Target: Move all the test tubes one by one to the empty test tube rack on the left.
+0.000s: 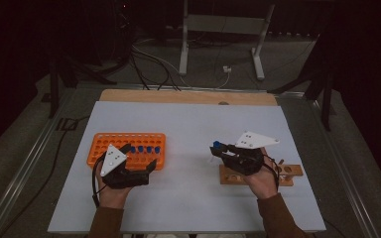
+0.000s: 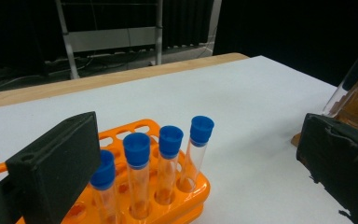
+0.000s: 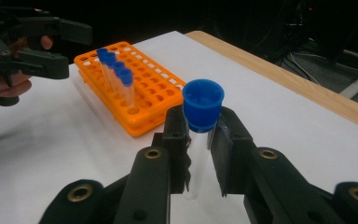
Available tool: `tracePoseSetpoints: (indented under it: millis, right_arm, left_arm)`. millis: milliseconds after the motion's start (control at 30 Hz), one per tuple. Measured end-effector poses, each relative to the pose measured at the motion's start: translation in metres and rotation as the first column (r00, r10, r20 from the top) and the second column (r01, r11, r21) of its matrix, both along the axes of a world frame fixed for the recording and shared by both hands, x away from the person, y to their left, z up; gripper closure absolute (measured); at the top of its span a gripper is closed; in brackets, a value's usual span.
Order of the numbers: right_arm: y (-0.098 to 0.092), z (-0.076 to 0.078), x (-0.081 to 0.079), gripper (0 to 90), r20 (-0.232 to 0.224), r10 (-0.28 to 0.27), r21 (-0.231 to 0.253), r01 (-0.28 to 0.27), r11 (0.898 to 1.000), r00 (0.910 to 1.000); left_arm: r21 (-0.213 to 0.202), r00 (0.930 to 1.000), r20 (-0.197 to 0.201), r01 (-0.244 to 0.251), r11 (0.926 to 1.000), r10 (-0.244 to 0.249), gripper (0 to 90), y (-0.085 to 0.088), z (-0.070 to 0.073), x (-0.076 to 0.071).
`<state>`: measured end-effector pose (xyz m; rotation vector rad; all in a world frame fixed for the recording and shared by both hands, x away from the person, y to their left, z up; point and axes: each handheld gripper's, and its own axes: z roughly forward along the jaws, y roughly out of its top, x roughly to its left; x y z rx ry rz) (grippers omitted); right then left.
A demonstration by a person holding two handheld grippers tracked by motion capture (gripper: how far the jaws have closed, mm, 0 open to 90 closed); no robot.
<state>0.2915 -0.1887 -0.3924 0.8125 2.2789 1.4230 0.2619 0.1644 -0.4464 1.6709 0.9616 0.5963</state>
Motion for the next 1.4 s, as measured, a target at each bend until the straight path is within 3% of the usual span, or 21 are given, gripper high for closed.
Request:
tracePoseSetpoints:
  millis: [867,1133,1200,1400]
  right_arm:
    - [0.055,-0.001,0.001,77.0,-0.026,0.070,0.017,-0.070,0.997,0.9972]
    - [0.069,-0.005,0.002,77.0,-0.036,0.088,0.008,-0.088,0.996,0.9954]
    - [0.072,-0.006,0.002,77.0,-0.040,0.092,0.007,-0.092,0.996,0.9949]
    - [0.082,-0.008,0.000,77.0,-0.041,0.114,0.000,-0.114,0.993,0.9926]
  left_arm:
    - [-0.002,0.9969,-0.015,0.078,0.9970,-0.078,1.8,-0.023,-0.003,0.000]
    - [-0.005,0.9904,-0.025,0.136,0.9907,-0.136,8.1,-0.030,-0.004,-0.001]
    - [0.007,0.9856,-0.020,0.168,0.9857,-0.168,13.6,-0.033,-0.003,-0.002]
    - [0.033,0.9799,-0.014,0.199,0.9793,-0.199,24.4,-0.045,-0.002,-0.005]
